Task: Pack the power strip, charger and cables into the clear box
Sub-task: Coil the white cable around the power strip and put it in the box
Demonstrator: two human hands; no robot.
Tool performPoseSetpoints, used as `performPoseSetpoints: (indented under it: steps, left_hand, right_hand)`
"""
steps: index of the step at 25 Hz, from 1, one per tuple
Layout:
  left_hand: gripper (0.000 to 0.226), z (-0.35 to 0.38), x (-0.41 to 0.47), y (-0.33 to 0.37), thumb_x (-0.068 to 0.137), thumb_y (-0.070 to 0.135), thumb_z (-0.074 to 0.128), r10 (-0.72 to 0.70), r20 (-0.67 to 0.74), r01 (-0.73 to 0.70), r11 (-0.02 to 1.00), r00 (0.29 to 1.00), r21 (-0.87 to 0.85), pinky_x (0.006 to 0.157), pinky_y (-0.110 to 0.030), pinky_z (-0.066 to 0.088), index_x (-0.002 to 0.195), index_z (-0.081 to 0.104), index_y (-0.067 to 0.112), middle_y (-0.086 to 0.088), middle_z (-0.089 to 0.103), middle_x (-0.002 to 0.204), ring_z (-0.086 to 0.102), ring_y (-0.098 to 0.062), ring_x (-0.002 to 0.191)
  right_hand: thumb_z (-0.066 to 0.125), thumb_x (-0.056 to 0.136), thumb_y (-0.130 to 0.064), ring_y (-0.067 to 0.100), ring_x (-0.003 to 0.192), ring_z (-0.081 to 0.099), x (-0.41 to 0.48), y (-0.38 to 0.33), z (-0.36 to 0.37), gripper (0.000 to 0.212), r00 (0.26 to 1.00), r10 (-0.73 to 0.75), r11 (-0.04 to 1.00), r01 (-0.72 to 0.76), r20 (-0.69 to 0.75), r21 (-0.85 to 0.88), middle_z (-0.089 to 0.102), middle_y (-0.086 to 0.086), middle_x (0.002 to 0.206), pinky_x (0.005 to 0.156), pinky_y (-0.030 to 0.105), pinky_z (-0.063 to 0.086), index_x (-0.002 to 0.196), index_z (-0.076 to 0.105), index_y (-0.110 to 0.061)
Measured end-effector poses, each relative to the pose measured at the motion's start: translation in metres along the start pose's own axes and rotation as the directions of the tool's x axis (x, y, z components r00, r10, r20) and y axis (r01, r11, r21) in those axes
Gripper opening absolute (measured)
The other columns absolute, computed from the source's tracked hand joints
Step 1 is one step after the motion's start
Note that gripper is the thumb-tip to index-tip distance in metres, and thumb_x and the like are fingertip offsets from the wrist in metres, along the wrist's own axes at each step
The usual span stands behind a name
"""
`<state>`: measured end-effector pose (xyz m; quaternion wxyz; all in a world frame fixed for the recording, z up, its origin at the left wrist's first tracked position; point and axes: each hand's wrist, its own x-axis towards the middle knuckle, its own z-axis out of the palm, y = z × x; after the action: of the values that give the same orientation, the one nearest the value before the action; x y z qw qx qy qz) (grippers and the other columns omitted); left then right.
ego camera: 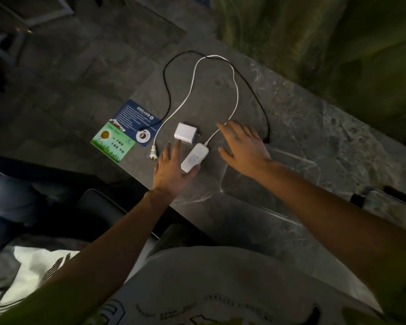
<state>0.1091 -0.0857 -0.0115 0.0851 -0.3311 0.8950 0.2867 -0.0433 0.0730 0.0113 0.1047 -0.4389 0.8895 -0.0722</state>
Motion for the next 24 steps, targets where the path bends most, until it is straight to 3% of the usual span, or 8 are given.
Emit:
performPoseSetpoints:
  steps: [7, 14, 19, 24]
  left_hand:
    - [0.091, 0.028, 0.045, -0.017, 0.074, 0.042, 0.077, -0.041, 0.179, 0.059, 0.994, 0.983, -0.095, 0.108, -0.053, 0.034, 0.145, 0.027, 0.018, -0.012, 0.035, 0.147, 0.033, -0.036, 0.135]
    - [0.08, 0.039, 0.068, -0.021, 0.075, 0.031, 0.078, -0.007, 0.275, 0.043, 0.991, 0.961, -0.126, 0.096, -0.05, 0.044, 0.139, 0.032, 0.018, -0.011, 0.038, 0.138, 0.035, -0.032, 0.128]
    - [0.072, 0.046, 0.076, -0.026, 0.072, 0.029, 0.079, 0.051, 0.31, -0.033, 0.997, 0.95, -0.063, 0.096, -0.045, 0.043, 0.13, 0.039, 0.013, -0.015, 0.043, 0.131, 0.042, -0.033, 0.121]
    - [0.073, 0.029, 0.097, -0.032, 0.065, 0.032, 0.083, 0.06, 0.468, -0.02, 0.996, 0.882, -0.091, 0.088, -0.038, 0.045, 0.123, 0.046, 0.008, -0.015, 0.046, 0.127, 0.047, -0.03, 0.116]
  right_hand:
    - [0.051, 0.094, -0.028, 0.034, 0.128, 0.046, 0.047, 0.002, 0.02, 0.053, 0.982, 0.085, 0.996, -0.089, 0.169, 0.012, 0.045, 0.011, 0.144, 0.106, 0.046, 0.037, 0.144, 0.04, -0.014]
    - [0.055, 0.09, -0.018, 0.035, 0.124, 0.047, 0.095, 0.008, 0.045, 0.048, 0.913, 0.131, 0.991, -0.123, 0.387, -0.044, 0.043, 0.013, 0.14, 0.1, 0.046, 0.043, 0.137, 0.048, -0.015]
    - [0.054, 0.092, -0.015, 0.039, 0.115, 0.051, 0.1, 0.016, 0.054, 0.036, 0.9, 0.134, 0.991, -0.125, 0.416, -0.048, 0.045, 0.018, 0.132, 0.091, 0.045, 0.043, 0.128, 0.052, -0.011]
    - [0.058, 0.088, -0.013, 0.039, 0.109, 0.053, 0.103, 0.017, 0.058, 0.031, 0.909, 0.145, 0.989, -0.139, 0.39, -0.044, 0.045, 0.019, 0.125, 0.086, 0.045, 0.045, 0.119, 0.056, -0.014]
